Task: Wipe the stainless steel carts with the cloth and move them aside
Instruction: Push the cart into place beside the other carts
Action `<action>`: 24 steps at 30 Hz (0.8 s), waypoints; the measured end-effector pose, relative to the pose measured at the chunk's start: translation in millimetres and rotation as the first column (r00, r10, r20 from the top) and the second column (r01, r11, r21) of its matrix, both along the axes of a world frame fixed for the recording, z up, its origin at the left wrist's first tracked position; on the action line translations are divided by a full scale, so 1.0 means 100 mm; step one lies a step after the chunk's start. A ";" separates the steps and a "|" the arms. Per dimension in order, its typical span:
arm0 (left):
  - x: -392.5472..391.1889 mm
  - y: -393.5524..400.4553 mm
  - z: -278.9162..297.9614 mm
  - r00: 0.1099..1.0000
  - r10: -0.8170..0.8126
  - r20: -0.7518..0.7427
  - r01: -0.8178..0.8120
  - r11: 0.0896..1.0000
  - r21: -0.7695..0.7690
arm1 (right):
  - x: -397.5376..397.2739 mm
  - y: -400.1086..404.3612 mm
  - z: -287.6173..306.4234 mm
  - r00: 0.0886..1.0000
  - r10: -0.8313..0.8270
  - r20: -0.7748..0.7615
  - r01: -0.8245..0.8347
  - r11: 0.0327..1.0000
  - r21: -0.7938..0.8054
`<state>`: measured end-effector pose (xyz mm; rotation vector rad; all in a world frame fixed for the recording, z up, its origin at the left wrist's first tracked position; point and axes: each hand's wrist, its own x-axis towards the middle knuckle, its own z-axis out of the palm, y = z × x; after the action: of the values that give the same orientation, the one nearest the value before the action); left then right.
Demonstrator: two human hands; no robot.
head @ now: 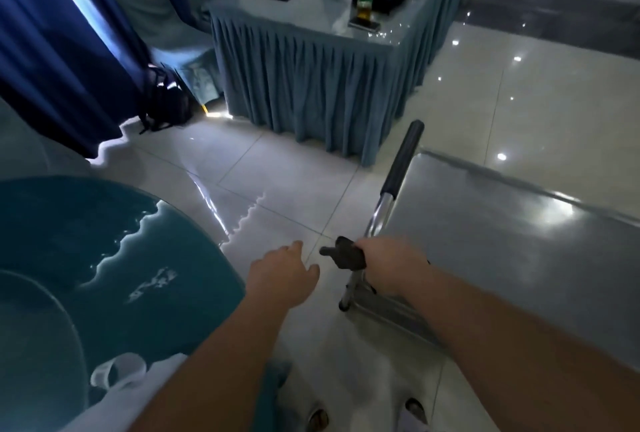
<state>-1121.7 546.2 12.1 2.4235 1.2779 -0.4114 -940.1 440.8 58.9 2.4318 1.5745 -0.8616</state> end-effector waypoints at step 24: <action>2.14 1.82 0.91 0.998 -0.030 0.053 0.019 0.979 0.202 | 2.11 1.78 0.66 0.991 -0.109 0.078 0.093 0.979 0.179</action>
<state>-907.9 727.7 103.4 2.5998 1.3238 -0.2282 -729.3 618.4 124.9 2.6512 1.5684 -0.6456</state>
